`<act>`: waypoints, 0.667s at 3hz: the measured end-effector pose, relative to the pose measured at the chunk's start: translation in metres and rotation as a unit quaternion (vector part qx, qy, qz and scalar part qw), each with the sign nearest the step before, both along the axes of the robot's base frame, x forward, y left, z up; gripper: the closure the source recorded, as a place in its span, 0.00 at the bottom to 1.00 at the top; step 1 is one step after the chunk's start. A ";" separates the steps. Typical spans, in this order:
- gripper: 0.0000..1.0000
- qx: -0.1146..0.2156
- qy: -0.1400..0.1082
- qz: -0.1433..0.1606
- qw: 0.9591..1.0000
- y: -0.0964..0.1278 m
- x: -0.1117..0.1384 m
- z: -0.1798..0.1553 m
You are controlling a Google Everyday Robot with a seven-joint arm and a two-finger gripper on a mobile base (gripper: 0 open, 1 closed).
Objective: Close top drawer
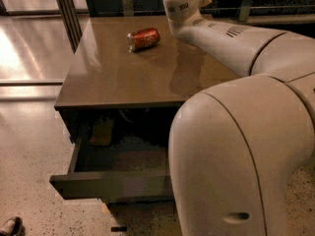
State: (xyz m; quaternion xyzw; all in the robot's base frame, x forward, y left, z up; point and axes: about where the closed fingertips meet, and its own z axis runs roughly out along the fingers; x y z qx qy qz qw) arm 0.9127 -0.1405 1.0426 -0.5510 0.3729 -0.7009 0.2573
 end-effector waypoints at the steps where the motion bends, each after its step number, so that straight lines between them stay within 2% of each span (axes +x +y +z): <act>1: 0.00 0.003 -0.009 -0.005 1.000 -0.023 -0.005 0.015; 2: 0.00 0.017 -0.004 0.005 1.000 -0.042 -0.013 0.023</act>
Offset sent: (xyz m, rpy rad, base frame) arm -0.0237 -0.0619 0.0325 0.0842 0.0210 0.0629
